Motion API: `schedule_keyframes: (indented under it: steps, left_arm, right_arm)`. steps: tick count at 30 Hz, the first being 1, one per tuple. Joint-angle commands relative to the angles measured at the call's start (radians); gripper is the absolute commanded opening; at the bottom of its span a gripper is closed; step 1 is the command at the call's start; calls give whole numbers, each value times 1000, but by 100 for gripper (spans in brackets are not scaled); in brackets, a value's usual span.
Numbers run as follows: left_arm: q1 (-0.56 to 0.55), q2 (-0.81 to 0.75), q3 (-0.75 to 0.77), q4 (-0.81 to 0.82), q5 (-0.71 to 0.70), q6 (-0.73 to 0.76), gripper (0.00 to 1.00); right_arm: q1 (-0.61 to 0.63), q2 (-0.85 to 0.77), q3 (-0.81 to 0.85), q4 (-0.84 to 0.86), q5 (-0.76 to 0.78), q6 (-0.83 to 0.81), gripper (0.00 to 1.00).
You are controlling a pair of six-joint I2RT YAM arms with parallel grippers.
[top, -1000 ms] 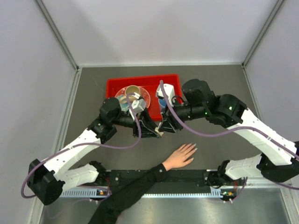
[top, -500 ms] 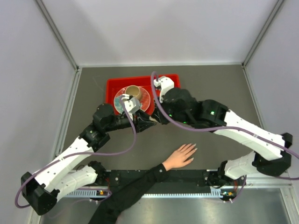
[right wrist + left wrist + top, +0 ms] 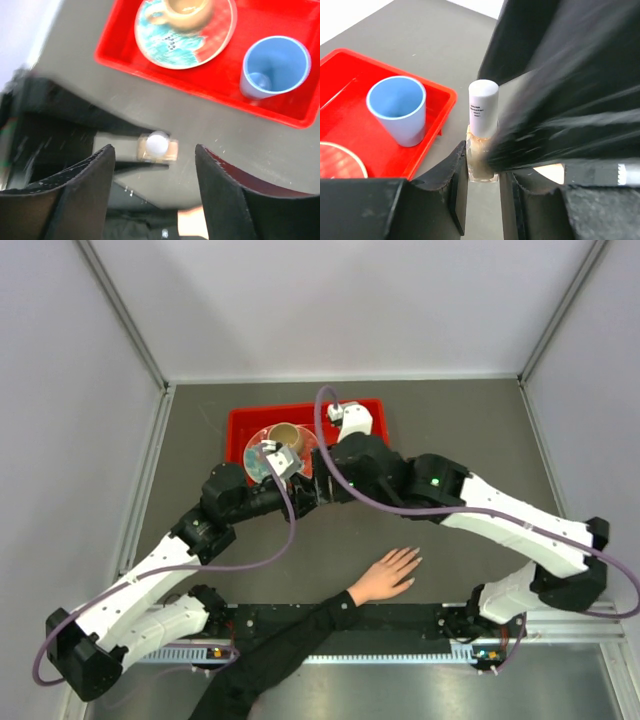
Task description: Paint the nails
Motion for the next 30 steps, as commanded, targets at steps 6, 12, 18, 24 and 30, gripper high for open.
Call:
schedule_keyframes:
  steps: [6, 12, 18, 24, 30]
  left_arm:
    - [-1, 63, 93, 112, 342, -44, 0]
    - [-3, 115, 93, 261, 708, -195, 0]
    - [-7, 124, 96, 263, 736, -202, 0]
    - [-10, 129, 97, 249, 723, -195, 0]
    - [-12, 107, 97, 211, 609, -149, 0]
  right_arm:
    - [-134, -273, -71, 36, -540, -320, 63]
    - [-174, -266, -52, -40, -812, -486, 51]
    - [-191, -212, -25, -68, -852, -532, 52]
    - [-193, -201, -25, -47, -863, -534, 40]
    - [-191, -195, -51, -48, -898, -511, 13]
